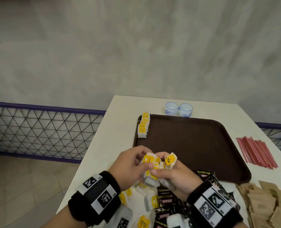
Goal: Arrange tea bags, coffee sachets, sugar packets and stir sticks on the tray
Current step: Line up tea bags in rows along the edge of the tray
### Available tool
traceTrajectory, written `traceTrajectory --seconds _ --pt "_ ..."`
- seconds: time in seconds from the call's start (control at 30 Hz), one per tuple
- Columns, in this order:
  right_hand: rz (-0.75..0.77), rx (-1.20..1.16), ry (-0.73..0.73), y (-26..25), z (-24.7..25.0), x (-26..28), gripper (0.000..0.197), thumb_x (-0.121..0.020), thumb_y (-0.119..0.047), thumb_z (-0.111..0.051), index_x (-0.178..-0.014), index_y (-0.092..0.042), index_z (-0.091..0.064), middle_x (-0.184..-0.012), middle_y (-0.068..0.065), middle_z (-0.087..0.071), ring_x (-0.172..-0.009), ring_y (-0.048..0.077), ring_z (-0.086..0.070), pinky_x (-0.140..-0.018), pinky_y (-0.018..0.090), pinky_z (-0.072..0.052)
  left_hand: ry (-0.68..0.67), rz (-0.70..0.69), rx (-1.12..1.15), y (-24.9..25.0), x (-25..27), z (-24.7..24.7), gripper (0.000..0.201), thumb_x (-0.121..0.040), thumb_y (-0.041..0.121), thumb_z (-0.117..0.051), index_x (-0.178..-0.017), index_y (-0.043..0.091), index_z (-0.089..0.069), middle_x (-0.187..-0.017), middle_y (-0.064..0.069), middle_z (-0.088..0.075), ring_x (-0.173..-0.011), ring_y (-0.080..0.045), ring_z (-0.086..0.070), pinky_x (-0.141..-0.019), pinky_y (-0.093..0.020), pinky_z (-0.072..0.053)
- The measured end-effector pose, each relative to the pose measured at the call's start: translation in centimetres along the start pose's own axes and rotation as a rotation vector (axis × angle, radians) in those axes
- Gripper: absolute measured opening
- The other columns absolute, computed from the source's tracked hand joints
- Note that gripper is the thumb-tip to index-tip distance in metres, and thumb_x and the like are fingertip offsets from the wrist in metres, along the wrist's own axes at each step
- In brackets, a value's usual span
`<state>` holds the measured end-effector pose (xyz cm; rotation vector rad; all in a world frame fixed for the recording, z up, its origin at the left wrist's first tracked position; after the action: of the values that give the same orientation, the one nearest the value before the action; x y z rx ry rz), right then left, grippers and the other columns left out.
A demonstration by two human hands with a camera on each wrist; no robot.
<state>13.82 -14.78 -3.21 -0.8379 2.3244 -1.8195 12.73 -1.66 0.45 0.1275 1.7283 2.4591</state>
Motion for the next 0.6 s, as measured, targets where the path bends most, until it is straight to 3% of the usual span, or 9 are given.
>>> traceTrajectory --seconds 0.1,0.23,0.33,0.4,0.47,0.53,0.6 --pt "0.005 -0.019 0.029 -0.7 0.8 -0.1 0.044 -0.066 -0.001 -0.070 -0.108 -0.005 -0.057 -0.100 0.021 -0.064 -0.092 0.030 -0.063 -0.081 0.039 -0.053 -0.015 0.019 0.110 0.6 -1.3 0.4 0.007 -0.087 0.008 -0.064 -0.087 0.013 -0.059 -0.082 -0.006 -0.054 -0.065 -0.024 -0.062 -0.055 -0.036 -0.057" --pt "-0.024 -0.119 0.034 -1.0 1.9 -0.1 0.045 -0.071 0.003 -0.069 -0.113 -0.007 -0.057 -0.096 0.018 -0.066 -0.089 0.029 -0.064 -0.076 0.038 -0.053 -0.014 0.076 0.240 0.7 -2.8 1.3 0.009 -0.088 0.005 -0.060 -0.090 0.000 -0.052 -0.085 -0.014 -0.063 -0.066 -0.021 -0.066 -0.054 -0.033 -0.058" --pt "-0.035 -0.174 0.046 -0.9 2.6 -0.3 0.046 -0.073 0.007 -0.066 -0.117 -0.004 -0.055 -0.092 0.017 -0.065 -0.085 0.027 -0.063 -0.073 0.036 -0.053 -0.006 0.029 0.153 0.8 -3.9 2.1 0.011 -0.085 0.008 -0.066 -0.083 0.003 -0.057 -0.089 -0.018 -0.065 -0.071 -0.019 -0.062 -0.059 -0.028 -0.052" --pt "-0.044 -0.190 0.055 -0.9 2.8 -0.5 0.052 -0.066 0.003 -0.069 -0.116 -0.003 -0.055 -0.091 0.017 -0.066 -0.083 0.029 -0.061 -0.071 0.036 -0.052 -0.004 -0.032 -0.008 0.6 -4.8 2.6 0.014 -0.074 0.020 -0.075 -0.071 0.013 -0.063 -0.084 -0.014 -0.068 -0.070 -0.017 -0.058 -0.066 -0.029 -0.048" --pt "-0.063 -0.203 0.062 -0.8 3.0 -0.6 0.056 -0.063 -0.001 -0.072 -0.116 -0.004 -0.055 -0.090 0.018 -0.064 -0.085 0.032 -0.052 -0.073 0.038 -0.048 0.015 -0.009 -0.108 -0.2 -5.8 3.2 0.014 -0.064 0.031 -0.075 -0.062 0.022 -0.066 -0.079 -0.010 -0.068 -0.066 -0.017 -0.056 -0.067 -0.029 -0.046" --pt "-0.070 -0.216 0.065 -0.7 3.4 -0.7 0.051 -0.065 0.001 -0.070 -0.114 -0.004 -0.056 -0.090 0.020 -0.063 -0.090 0.033 -0.049 -0.077 0.040 -0.045 -0.005 0.035 -0.114 -1.3 -6.9 3.3 0.013 -0.067 0.031 -0.077 -0.062 0.023 -0.068 -0.078 -0.012 -0.069 -0.059 -0.016 -0.054 -0.060 -0.029 -0.047" --pt "-0.073 -0.220 0.068 -0.7 3.9 -0.8 0.044 -0.072 0.007 -0.068 -0.113 -0.003 -0.057 -0.092 0.020 -0.066 -0.090 0.033 -0.057 -0.081 0.041 -0.046 -0.023 0.087 -0.136 -2.3 -8.0 3.4 0.014 -0.074 0.023 -0.078 -0.063 0.022 -0.069 -0.076 -0.008 -0.071 -0.055 -0.021 -0.059 -0.059 -0.032 -0.052"
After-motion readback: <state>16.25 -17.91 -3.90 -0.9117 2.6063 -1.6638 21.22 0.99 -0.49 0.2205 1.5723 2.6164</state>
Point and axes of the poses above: each hand's wrist, its own x-axis away from the middle knuckle, its own z-axis out of the back of the hand, y = z × x, the point moved 6 cm from there along -x, towards the middle knuckle
